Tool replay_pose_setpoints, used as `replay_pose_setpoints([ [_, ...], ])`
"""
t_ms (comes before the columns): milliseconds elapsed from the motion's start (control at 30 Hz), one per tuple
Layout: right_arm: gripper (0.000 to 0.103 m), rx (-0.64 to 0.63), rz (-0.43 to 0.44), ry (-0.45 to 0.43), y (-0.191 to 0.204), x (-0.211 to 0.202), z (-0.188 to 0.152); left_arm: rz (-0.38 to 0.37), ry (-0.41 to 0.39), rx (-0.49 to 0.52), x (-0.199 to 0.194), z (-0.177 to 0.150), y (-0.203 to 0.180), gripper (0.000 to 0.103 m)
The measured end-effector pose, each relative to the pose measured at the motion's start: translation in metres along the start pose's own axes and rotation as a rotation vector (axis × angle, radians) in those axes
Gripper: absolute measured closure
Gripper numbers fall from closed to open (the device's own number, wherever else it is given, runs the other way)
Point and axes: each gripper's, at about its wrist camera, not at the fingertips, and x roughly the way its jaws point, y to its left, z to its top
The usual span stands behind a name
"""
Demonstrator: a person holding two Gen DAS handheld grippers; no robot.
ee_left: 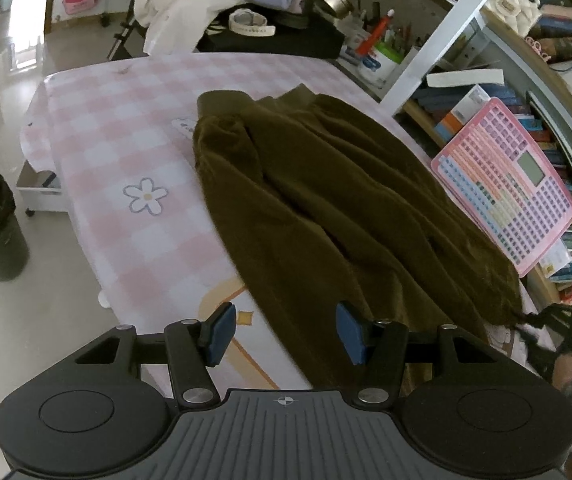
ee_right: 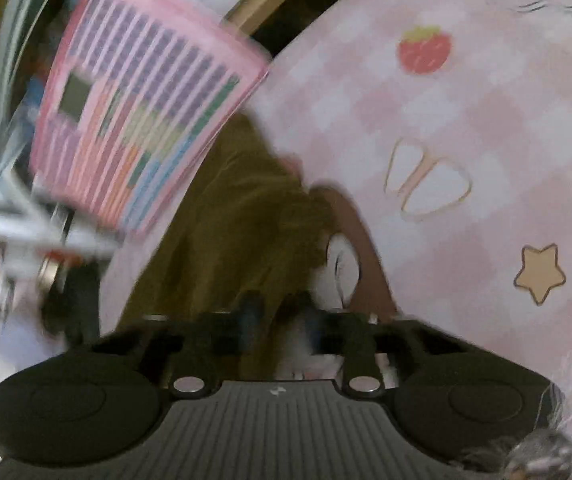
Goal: Fold clothes
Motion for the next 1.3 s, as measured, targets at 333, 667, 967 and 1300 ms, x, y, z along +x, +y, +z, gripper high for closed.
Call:
replay_pose_setpoints([
  [333,0.094,-1.279,0.213,0.059,0.142,0.022,-0.110,-0.007,0.004,-0.001,0.001,0.000,0.001,0.047],
  [667,0.057,-1.192,0.199,0.179,0.117,0.022,-0.111,0.006,0.003,-0.020,0.000,0.000,0.005,0.047],
  [967,0.057,-1.328,0.179,0.176,0.150,0.060,-0.118,0.009,0.010,-0.034,0.003,0.000,0.007,0.047],
  [1300,0.095,-0.931,0.079,-0.126,0.119,0.007,-0.043,-0.009,0.028,-0.038,0.012,0.002,0.004,0.047],
])
